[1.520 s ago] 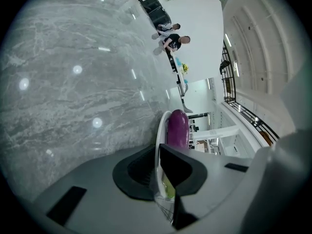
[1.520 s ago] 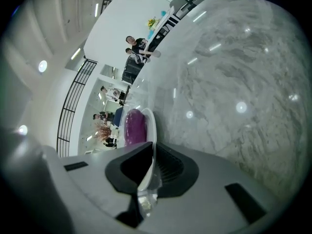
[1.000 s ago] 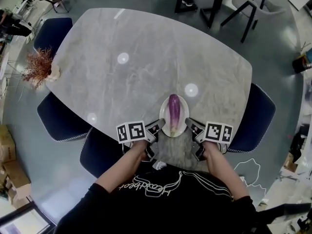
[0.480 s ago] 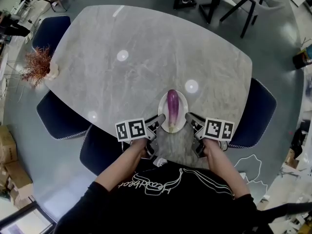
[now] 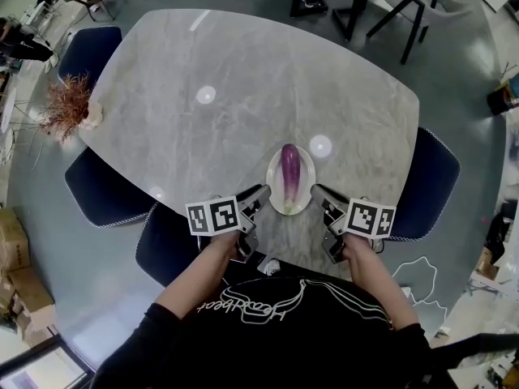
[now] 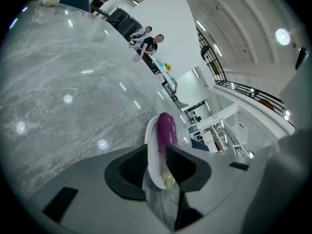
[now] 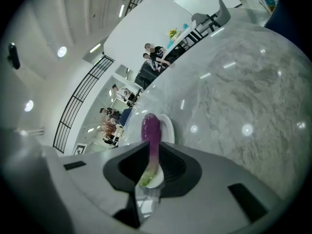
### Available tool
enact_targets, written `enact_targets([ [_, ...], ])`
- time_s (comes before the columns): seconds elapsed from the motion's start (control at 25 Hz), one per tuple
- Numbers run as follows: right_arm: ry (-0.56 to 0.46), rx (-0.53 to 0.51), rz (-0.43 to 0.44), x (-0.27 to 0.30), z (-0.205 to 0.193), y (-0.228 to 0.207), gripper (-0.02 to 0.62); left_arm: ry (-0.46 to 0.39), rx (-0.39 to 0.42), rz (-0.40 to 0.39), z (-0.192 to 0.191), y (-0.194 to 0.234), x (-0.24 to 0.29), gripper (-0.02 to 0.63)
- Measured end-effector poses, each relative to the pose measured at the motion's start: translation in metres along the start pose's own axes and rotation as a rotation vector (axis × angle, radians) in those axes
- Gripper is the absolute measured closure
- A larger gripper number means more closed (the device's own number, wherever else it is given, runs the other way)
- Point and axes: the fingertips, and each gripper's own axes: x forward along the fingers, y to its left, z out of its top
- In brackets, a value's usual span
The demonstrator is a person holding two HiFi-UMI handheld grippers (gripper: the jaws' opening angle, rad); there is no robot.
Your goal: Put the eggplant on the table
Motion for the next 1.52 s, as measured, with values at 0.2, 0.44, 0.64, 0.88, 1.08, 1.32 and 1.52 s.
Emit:
enact_targets([
  [0.2, -0.036, -0.057, 0.068, -0.015, -0.003, 0.025, 0.535, -0.028, 0.063, -0.079, -0.002, -0.025, -0.018, 0.508],
  [0.44, -0.115, -0.106, 0.162, -0.045, -0.005, 0.064, 0.535, -0.053, 0.170, -0.190, -0.015, -0.067, -0.045, 0.513],
  [0.64, -0.188, -0.148, 0.285, -0.079, -0.015, 0.119, 0.537, -0.092, 0.304, -0.284, -0.031, -0.111, -0.086, 0.598],
  [0.88, -0.198, -0.294, 0.423, -0.119, -0.058, 0.190, 0.565, -0.086, 0.535, -0.402, -0.066, -0.167, -0.142, 0.598],
  [1.08, -0.218, -0.418, 0.499, -0.157, -0.101, 0.236, 0.566, -0.077, 0.741, -0.474, -0.107, -0.201, -0.190, 0.598],
  [1.32, -0.215, -0.649, 0.409, -0.190, -0.143, 0.256, 0.566, -0.108, 0.894, -0.471, -0.137, -0.218, -0.232, 0.598],
  [1.52, -0.183, -0.757, 0.334, -0.199, -0.172, 0.254, 0.566, -0.103, 0.894, -0.461, -0.162, -0.216, -0.248, 0.598],
])
